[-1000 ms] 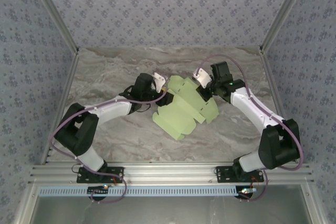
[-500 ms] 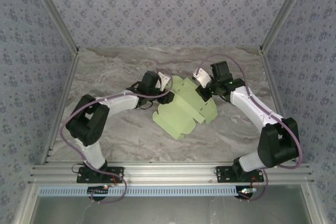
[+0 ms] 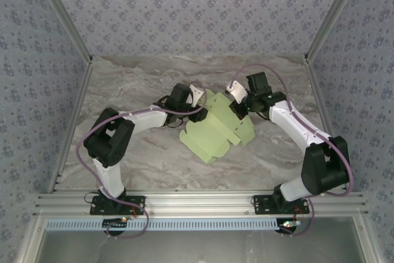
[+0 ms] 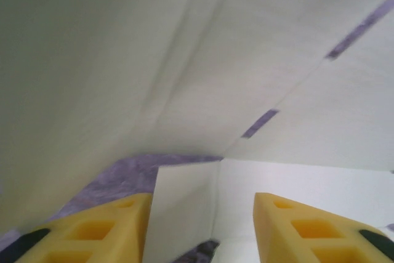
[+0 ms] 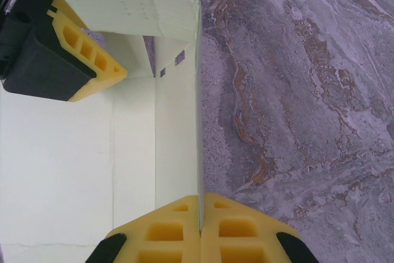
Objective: Fold the paper box
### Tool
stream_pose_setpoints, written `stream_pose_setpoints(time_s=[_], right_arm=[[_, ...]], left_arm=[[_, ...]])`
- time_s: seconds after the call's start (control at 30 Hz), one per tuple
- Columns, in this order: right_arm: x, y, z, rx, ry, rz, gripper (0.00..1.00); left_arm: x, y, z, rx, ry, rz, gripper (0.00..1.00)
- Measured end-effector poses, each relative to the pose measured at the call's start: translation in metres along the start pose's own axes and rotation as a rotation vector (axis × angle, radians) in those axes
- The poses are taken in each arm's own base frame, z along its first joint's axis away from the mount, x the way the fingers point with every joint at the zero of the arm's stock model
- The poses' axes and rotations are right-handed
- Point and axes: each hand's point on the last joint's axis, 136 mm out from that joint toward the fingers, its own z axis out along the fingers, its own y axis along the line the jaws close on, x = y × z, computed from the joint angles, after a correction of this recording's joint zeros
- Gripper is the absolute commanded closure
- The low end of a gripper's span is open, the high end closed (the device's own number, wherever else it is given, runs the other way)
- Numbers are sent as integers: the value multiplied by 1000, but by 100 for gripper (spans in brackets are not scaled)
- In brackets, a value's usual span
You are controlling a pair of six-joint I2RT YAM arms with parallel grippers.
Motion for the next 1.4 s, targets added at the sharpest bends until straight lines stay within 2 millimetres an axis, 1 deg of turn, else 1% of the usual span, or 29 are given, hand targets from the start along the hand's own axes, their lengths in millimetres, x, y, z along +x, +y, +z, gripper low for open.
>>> stream_pose_setpoints(time_s=[0.13, 0.3, 0.7, 0.97, 1.13, 1.2, 1.27, 1.4], right_arm=[[0, 0, 1, 0, 1, 15, 100], [2, -2, 2, 5, 7, 24, 100], [7, -7, 5, 26, 30, 53, 100], [10, -5, 10, 18, 42, 61, 100], [11, -6, 11, 24, 50, 56, 100], [12, -7, 11, 30, 53, 47, 100], [11, -9, 10, 39, 56, 30, 100], [9, -10, 9, 44, 52, -30, 100]], left_arm=[[-2, -14, 0, 83, -15, -11, 68], [-7, -23, -1, 130, -31, -11, 71], [-2, -48, 2, 193, -37, 28, 63], [7, -53, 13, 223, -29, 39, 58], [9, -55, 14, 236, -28, 39, 57], [9, -56, 11, 242, -35, 42, 55], [11, -58, 4, 248, -37, 43, 53], [5, -59, -22, 255, -72, 44, 51]])
